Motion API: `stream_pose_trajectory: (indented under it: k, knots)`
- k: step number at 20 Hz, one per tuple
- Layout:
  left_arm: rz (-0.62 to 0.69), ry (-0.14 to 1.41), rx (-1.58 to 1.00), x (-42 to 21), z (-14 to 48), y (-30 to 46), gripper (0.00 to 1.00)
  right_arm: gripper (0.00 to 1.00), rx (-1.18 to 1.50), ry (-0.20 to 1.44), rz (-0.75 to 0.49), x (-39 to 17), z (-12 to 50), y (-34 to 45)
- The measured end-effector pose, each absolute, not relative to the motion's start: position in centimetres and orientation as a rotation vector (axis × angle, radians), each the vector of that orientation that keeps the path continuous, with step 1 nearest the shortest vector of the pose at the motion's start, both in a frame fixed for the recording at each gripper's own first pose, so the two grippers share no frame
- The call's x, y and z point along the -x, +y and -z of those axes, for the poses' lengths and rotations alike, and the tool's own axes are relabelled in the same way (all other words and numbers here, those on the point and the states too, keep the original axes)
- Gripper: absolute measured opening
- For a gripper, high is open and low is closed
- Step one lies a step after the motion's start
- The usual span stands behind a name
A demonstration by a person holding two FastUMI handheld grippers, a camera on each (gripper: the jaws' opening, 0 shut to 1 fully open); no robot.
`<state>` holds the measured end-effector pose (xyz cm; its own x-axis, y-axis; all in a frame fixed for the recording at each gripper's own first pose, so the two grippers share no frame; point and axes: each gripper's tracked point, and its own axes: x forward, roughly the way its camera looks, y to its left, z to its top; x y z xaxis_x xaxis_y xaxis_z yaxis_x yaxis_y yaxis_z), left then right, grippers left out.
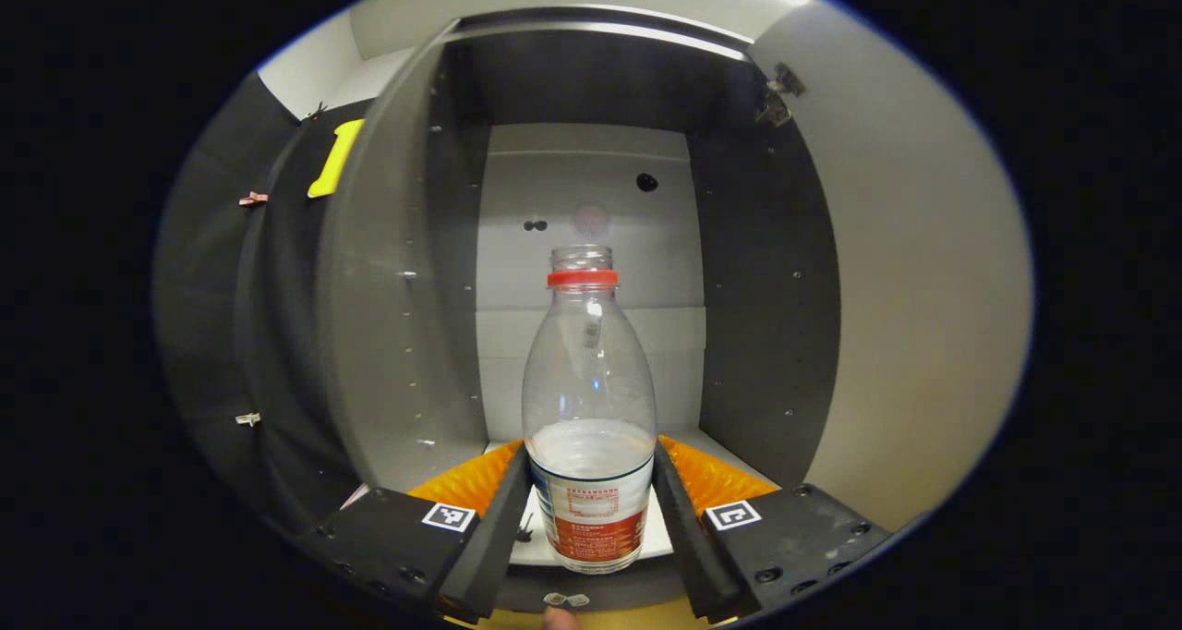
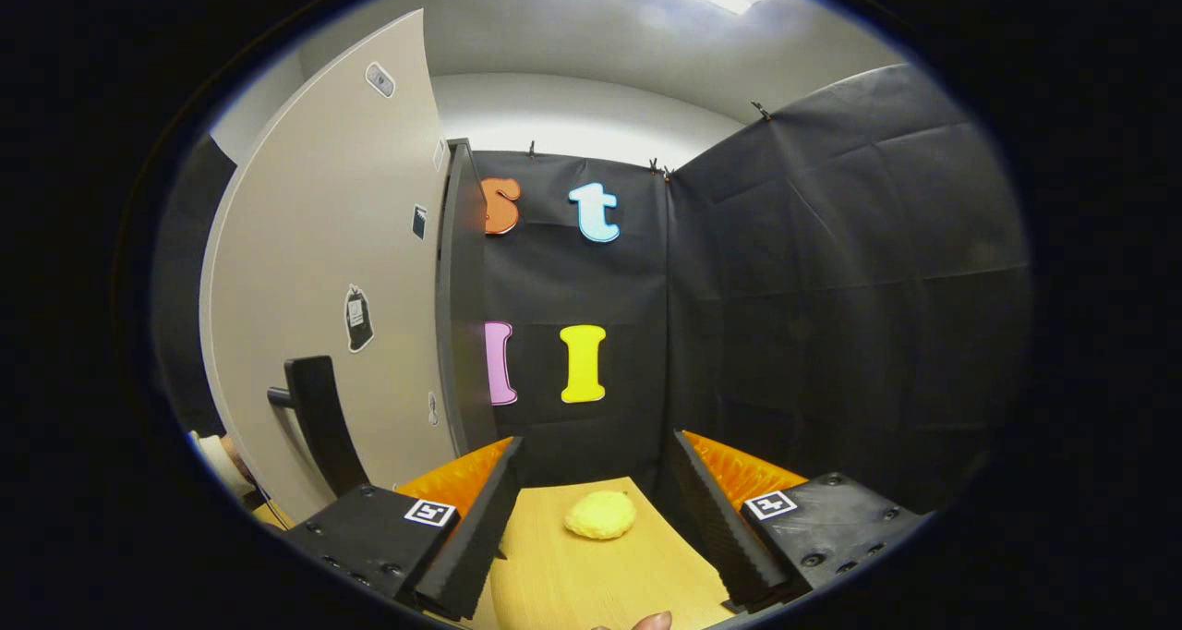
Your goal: Open the cabinet door with the right hand, grasp the bottle in the cabinet with the left hand and place it on the coaster, then close the cabinet door with the right hand.
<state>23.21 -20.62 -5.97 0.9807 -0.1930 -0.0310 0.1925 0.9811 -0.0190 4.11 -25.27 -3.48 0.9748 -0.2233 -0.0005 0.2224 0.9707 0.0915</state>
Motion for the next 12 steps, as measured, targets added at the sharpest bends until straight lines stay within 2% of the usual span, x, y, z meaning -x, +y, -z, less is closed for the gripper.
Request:
stream_pose_trajectory:
  k: [7,12]
  knots:
    - [0.176,-0.010,-0.033,-14.8,7.5,-13.7,0.76,0.98,-0.086,-0.019,0.233,-3.4,2.9,-23.5]
    - [0.186,-0.014,-0.023,-9.7,11.3,-10.7,0.75,0.98,-0.065,-0.030,0.263,-2.5,2.7,-23.2]
